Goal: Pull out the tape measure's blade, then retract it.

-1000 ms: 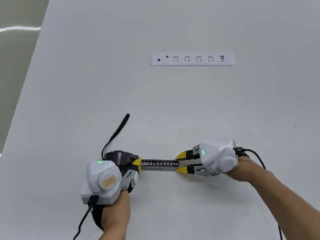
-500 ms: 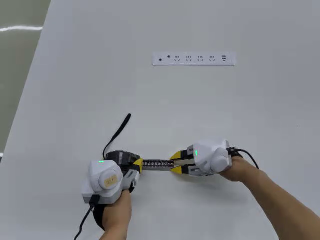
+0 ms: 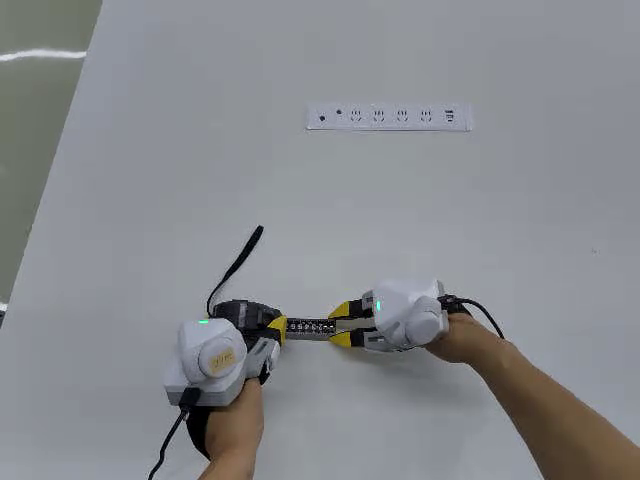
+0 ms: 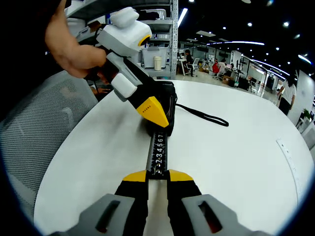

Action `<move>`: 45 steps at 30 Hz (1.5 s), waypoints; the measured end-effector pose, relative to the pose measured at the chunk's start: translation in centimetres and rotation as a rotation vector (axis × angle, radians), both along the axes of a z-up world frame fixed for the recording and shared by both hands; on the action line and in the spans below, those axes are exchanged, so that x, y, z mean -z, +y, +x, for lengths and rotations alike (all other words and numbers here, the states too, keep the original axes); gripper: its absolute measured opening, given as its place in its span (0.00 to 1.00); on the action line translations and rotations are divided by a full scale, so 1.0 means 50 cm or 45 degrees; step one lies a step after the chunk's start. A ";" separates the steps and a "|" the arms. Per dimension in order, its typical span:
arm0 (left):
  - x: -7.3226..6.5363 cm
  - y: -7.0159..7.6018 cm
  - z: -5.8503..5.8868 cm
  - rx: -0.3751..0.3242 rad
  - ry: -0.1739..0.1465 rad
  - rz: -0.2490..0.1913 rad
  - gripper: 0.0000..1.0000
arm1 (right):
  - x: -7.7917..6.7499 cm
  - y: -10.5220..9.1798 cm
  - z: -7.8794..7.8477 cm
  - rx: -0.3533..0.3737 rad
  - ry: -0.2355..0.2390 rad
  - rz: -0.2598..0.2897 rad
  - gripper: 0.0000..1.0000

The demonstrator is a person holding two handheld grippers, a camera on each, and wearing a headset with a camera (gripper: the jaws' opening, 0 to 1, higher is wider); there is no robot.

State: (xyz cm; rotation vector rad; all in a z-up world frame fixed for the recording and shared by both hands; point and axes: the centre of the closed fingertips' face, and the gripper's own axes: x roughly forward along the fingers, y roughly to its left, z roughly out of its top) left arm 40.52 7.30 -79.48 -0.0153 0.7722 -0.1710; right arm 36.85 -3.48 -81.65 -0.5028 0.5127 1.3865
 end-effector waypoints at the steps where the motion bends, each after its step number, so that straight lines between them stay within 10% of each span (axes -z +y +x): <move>1: 0.000 0.000 0.000 -0.001 0.000 0.000 0.62 | 0.000 0.002 0.001 -0.001 -0.002 0.000 0.12; 45: 0.002 0.001 -0.002 0.005 0.009 -0.004 0.62 | 0.007 0.123 0.023 -0.047 -0.013 0.026 0.12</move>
